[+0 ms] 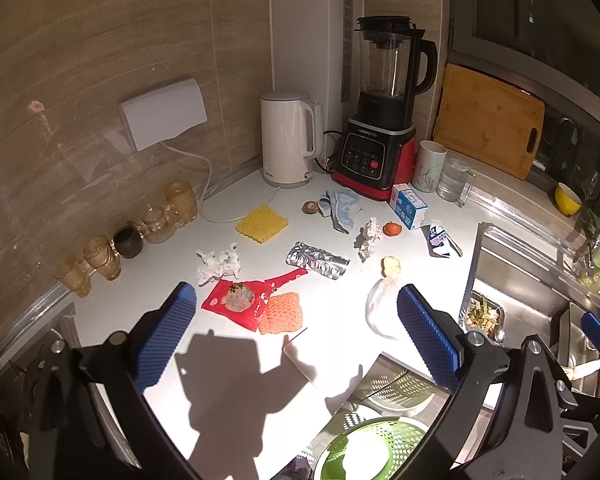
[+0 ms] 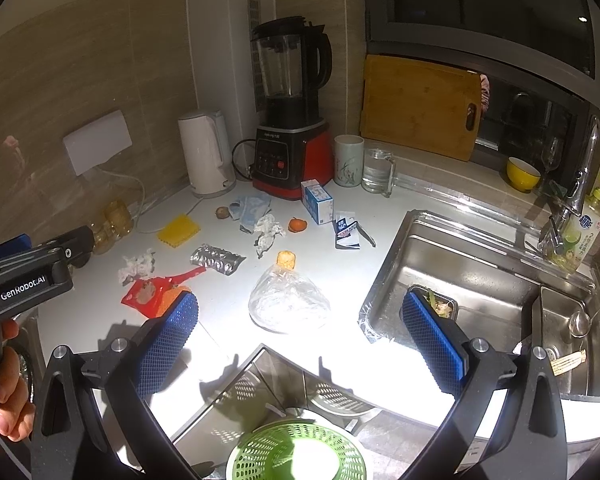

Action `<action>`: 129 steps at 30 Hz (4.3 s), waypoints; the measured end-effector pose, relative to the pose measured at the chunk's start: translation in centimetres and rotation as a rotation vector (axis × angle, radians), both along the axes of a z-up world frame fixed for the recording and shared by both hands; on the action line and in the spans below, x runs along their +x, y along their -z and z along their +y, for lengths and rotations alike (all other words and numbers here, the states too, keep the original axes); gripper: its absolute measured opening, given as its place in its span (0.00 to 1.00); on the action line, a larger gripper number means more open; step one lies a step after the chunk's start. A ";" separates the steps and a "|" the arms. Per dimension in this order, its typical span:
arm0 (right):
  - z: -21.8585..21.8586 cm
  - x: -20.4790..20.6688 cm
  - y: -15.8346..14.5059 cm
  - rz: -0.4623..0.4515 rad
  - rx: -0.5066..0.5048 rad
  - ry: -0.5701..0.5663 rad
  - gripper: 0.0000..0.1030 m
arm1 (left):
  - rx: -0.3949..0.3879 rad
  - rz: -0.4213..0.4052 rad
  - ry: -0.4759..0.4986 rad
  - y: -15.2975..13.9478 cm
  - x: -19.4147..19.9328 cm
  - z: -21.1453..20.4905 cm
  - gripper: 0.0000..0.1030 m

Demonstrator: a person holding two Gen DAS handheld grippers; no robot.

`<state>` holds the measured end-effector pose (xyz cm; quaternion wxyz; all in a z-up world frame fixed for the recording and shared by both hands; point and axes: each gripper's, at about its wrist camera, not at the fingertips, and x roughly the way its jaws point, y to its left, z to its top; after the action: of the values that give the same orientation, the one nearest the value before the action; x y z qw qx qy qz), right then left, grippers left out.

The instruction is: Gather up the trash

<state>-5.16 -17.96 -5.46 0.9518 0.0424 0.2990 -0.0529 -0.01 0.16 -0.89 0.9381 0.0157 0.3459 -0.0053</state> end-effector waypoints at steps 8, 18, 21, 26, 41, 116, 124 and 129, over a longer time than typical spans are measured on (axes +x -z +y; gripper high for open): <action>0.2 0.0 0.2 0.001 0.000 -0.003 0.98 | -0.003 0.003 -0.004 -0.1 0.2 0.1 0.94; 0.2 -0.2 0.5 0.002 0.000 -0.003 0.98 | -0.005 0.003 0.001 -0.1 0.3 0.3 0.94; 0.2 -0.2 0.5 0.003 -0.001 -0.003 0.98 | -0.008 0.003 -0.001 0.0 0.2 0.2 0.94; 0.1 -0.2 0.4 0.004 0.000 -0.004 0.98 | -0.008 0.005 -0.004 0.0 -0.1 0.0 0.94; 0.2 -0.2 0.6 0.007 -0.005 -0.003 0.98 | -0.010 0.007 -0.003 0.0 0.2 0.5 0.94; 10.4 13.3 18.0 0.302 0.048 -0.474 0.64 | -0.116 0.387 -0.110 24.9 28.1 17.4 0.32; 10.9 13.0 16.9 0.269 0.063 -0.435 0.64 | -0.082 0.298 -0.097 21.0 25.2 17.2 0.28; 10.7 11.4 15.1 0.220 0.067 -0.432 0.64 | -0.075 0.258 -0.032 16.7 19.8 15.1 0.28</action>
<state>6.26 -7.24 -20.52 0.9008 0.0028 0.4047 0.1575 19.76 15.30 -17.57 0.8857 -0.0257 0.4636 -0.0053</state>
